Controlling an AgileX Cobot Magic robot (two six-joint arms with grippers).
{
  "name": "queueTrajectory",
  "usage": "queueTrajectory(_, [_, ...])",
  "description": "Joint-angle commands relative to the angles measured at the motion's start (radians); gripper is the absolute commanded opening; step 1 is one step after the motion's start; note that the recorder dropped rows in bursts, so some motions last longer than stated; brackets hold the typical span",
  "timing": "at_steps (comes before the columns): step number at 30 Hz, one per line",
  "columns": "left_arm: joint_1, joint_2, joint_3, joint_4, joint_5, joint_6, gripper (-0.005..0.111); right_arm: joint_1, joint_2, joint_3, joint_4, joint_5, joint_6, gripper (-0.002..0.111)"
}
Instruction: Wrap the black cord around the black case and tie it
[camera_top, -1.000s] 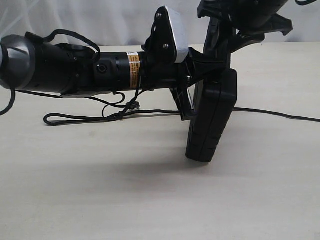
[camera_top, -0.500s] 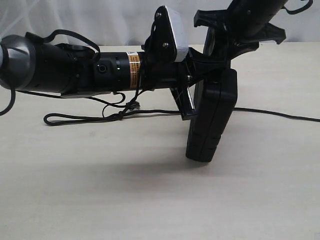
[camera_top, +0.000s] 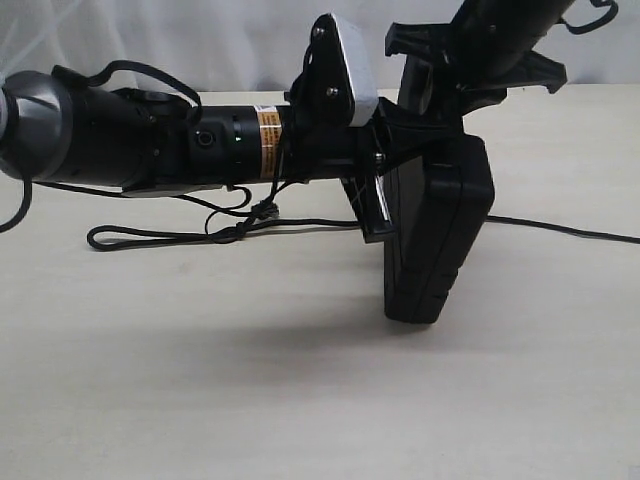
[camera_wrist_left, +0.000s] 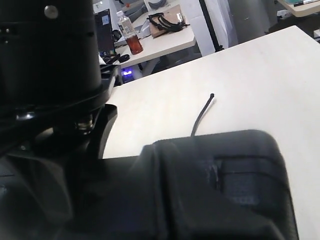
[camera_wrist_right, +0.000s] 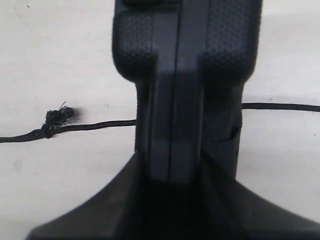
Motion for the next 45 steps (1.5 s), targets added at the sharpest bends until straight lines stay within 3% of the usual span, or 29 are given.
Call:
queueTrajectory(1, [0.0,0.027,0.011,0.082,0.122,-0.03,0.0,0.0,-0.001,-0.004,-0.019,-0.003,-0.038,0.004])
queueTrajectory(8, [0.003,0.025,0.011,0.124,0.128,-0.046,0.0,-0.003,-0.001,-0.083,-0.044,0.099,-0.064,0.004])
queueTrajectory(18, [0.005,0.009,0.013,0.151,0.288,-0.111,0.0,-0.005,-0.001,-0.155,-0.067,0.148,-0.092,0.004])
queueTrajectory(24, [0.005,0.009,0.03,0.22,0.276,-0.121,0.0,-0.088,-0.001,-0.155,-0.028,0.148,-0.139,0.004])
queueTrajectory(30, [0.005,0.009,0.03,0.218,0.265,-0.121,0.0,-0.145,-0.001,-0.153,0.137,0.148,-0.238,0.004])
queueTrajectory(45, [0.005,0.009,0.03,0.221,0.245,-0.121,0.0,-0.145,0.01,-0.136,-0.038,0.148,-0.183,0.004])
